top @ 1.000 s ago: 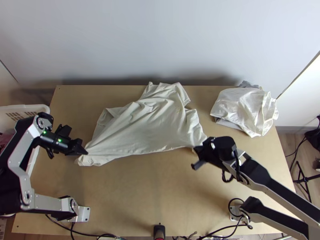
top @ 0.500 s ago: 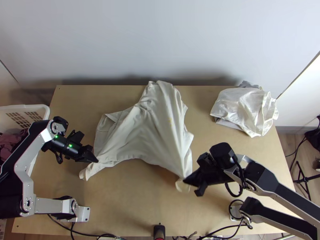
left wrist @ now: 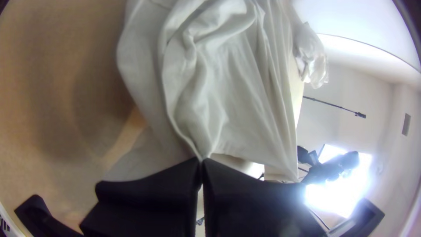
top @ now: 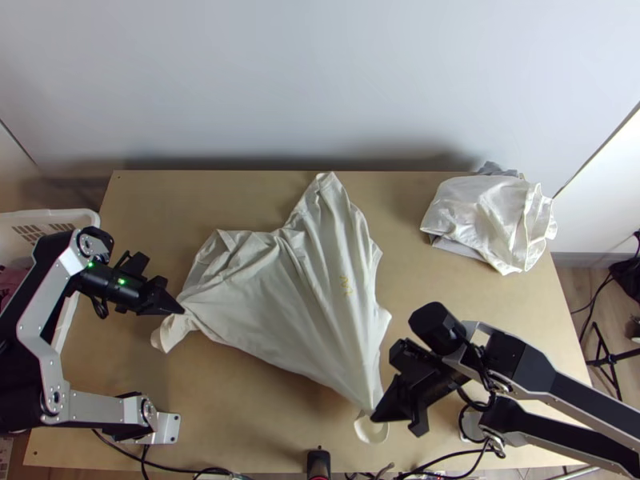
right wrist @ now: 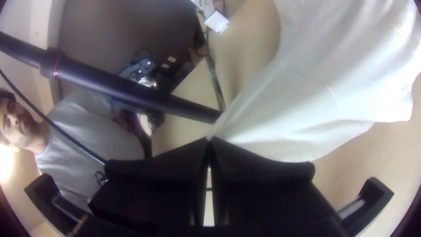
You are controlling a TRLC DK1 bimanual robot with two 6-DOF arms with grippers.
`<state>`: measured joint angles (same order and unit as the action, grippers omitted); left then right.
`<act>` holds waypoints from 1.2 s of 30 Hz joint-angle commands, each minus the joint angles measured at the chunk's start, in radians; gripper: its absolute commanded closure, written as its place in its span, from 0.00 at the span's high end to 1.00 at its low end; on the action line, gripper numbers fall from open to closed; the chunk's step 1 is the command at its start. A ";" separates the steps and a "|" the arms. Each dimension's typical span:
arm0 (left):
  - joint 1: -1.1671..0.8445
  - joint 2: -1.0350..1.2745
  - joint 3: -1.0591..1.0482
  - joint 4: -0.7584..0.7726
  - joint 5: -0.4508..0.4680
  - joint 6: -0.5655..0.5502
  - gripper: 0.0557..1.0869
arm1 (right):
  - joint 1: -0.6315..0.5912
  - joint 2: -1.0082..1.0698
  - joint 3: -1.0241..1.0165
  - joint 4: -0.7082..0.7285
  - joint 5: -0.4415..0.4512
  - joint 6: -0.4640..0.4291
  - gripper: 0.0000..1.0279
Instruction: Fold the t-shirt
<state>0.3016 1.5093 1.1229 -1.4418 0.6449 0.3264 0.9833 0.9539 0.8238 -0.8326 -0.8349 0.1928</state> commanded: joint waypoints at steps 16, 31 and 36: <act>0.140 0.160 0.178 -0.011 0.033 -0.063 0.96 | -0.009 0.057 -0.077 0.260 0.152 0.142 0.75; 0.007 0.252 0.356 0.084 0.035 -0.293 0.96 | -0.463 0.209 0.244 0.267 0.241 0.114 0.86; -0.173 0.384 0.417 0.167 -0.004 -0.397 0.96 | -0.460 0.218 0.270 0.270 0.289 0.120 0.86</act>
<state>0.3050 1.7737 1.4715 -1.3716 0.6758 0.0467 0.5827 1.1343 1.0237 -0.5720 -0.6003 0.3004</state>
